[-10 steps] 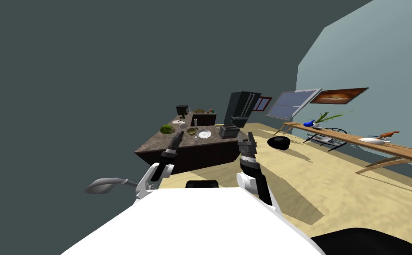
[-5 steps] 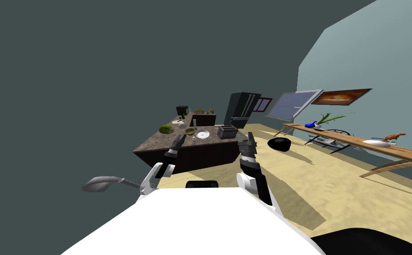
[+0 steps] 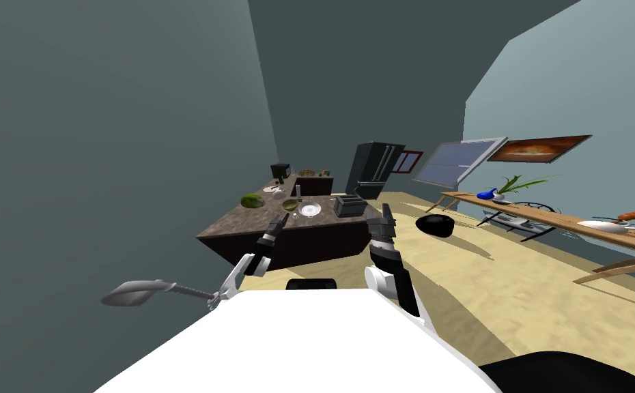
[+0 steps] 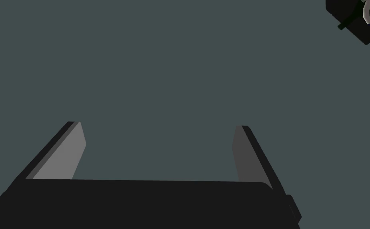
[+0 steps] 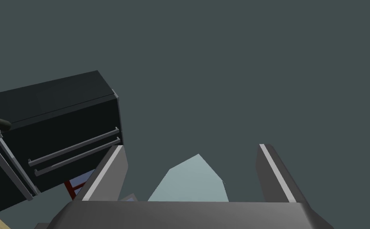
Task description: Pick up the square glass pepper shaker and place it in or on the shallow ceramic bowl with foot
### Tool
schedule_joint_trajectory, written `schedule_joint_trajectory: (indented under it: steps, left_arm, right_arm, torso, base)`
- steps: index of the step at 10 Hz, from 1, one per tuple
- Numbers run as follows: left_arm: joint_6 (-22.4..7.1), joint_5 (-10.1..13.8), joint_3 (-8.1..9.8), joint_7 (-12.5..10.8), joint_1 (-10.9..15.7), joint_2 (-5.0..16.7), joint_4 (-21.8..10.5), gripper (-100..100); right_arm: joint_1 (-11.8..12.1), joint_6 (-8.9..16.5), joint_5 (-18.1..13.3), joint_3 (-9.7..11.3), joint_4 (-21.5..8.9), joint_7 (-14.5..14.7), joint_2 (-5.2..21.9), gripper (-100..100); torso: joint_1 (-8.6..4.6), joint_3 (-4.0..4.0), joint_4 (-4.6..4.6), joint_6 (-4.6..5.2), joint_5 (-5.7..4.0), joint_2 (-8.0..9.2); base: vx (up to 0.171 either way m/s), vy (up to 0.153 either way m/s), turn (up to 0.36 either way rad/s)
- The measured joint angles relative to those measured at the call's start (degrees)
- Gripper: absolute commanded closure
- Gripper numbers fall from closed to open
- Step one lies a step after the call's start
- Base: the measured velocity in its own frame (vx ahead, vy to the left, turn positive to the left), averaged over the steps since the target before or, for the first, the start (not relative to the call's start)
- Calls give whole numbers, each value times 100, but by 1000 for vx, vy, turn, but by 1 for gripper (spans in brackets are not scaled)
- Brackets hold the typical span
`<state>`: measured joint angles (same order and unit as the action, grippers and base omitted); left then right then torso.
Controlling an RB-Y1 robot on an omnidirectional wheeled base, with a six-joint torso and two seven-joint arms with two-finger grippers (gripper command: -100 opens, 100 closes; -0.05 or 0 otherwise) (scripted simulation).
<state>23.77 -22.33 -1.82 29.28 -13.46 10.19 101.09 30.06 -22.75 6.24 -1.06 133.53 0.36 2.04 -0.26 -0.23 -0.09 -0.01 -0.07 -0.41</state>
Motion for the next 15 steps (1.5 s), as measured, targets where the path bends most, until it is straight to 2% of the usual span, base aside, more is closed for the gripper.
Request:
schedule_joint_trajectory:
  steps: [9,10,11,12,13,14,15]
  left_arm:
    - [290,-483,120,496,-35,-112,-1631,-100]
    - [282,-527,132,516,-41,-72,-1745,-100]
    - [275,-531,133,515,-42,-67,-1755,0]
    - [276,-531,133,515,-41,-68,-1754,-100]
    - [200,-529,130,486,-14,-44,-1684,-100]
    - [176,-529,130,477,-8,-41,-1673,100]
    - [178,-529,130,478,-8,-42,-1674,100]
  right_arm:
    - [0,0,0,0,0,0,0,0]
    - [0,0,0,0,0,0,0,0]
    - [-1,0,0,0,0,0,1,0]
    - [-1,0,0,-1,0,0,1,0]
    - [-1,0,0,0,0,0,1,0]
    - [-1,0,0,-1,0,0,1,0]
    - [-1,0,0,-1,0,0,1,0]
  torso:
    - [10,-10,-4,0,2,-17]
    - [15,-9,-3,0,2,-14]
    - [22,3,1,1,3,9]
    - [28,14,5,1,5,27]
    - [23,8,4,2,4,13]
    - [26,10,4,0,4,20]
    - [29,17,6,1,5,32]
  base:
    - [131,-63,34]
    - [56,-16,11]
    - [11,-4,-1]
    - [76,-21,-45]
    - [48,-12,-10]
    - [7,-2,3]
    - [0,0,0]
